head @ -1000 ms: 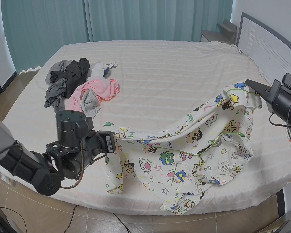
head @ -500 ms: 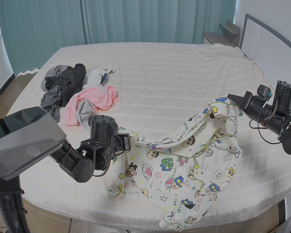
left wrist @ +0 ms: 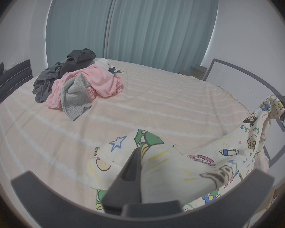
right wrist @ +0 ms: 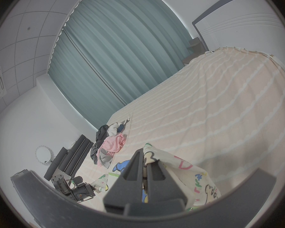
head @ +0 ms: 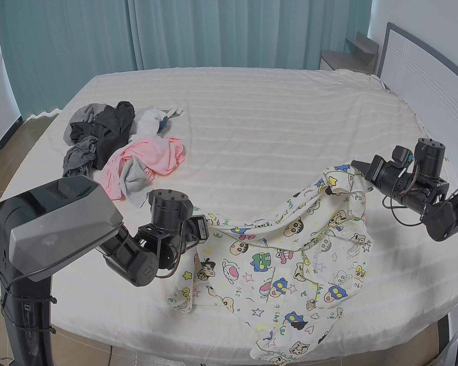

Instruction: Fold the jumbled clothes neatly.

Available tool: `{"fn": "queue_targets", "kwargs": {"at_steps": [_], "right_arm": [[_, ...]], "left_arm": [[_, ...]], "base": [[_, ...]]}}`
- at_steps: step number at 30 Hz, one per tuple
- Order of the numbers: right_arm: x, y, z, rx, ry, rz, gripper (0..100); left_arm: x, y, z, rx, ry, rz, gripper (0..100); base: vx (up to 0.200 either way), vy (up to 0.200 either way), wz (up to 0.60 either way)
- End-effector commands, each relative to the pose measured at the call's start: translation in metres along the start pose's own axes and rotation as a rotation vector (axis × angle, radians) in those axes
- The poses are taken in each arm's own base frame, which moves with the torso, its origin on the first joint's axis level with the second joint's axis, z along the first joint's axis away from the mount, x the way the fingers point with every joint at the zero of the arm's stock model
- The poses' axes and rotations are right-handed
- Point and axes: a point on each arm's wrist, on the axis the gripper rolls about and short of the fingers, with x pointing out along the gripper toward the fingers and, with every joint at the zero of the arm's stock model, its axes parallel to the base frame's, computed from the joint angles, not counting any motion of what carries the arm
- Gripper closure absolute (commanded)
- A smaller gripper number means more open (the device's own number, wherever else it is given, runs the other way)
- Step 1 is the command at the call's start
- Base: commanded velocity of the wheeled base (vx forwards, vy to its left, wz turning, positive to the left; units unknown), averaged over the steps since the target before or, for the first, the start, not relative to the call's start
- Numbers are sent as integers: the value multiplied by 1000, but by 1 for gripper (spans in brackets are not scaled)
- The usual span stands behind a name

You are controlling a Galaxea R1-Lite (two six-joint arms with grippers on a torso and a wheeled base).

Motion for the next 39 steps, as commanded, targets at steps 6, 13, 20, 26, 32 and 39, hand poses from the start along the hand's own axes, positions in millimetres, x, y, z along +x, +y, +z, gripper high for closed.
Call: {"fn": "queue_targets", "kwargs": {"at_steps": [6,13,20,26,32,39], "right_arm": [[15,-12,-11,12,33,-23,100],[32,-24,-18,5,34,-65,100],[42,-40,-29,-12,56,-112,100],[54,-55,-33,-11,52,-144,100],[71,-77,-38,-6,47,-178,0],[83,-97,-32,-7,-8,-227,0]], "left_arm": [[15,1,-16,10,41,-16,100],[36,1,-28,18,63,-5,100],[52,-4,-30,13,68,-6,100],[62,-6,-25,-9,38,-8,100],[65,-7,-19,-67,15,-8,0],[68,-4,-9,-86,-41,11,0]], "base": [[200,0,0],[57,0,0],[0,0,0],[0,0,0],[0,0,0],[0,0,0]]}}
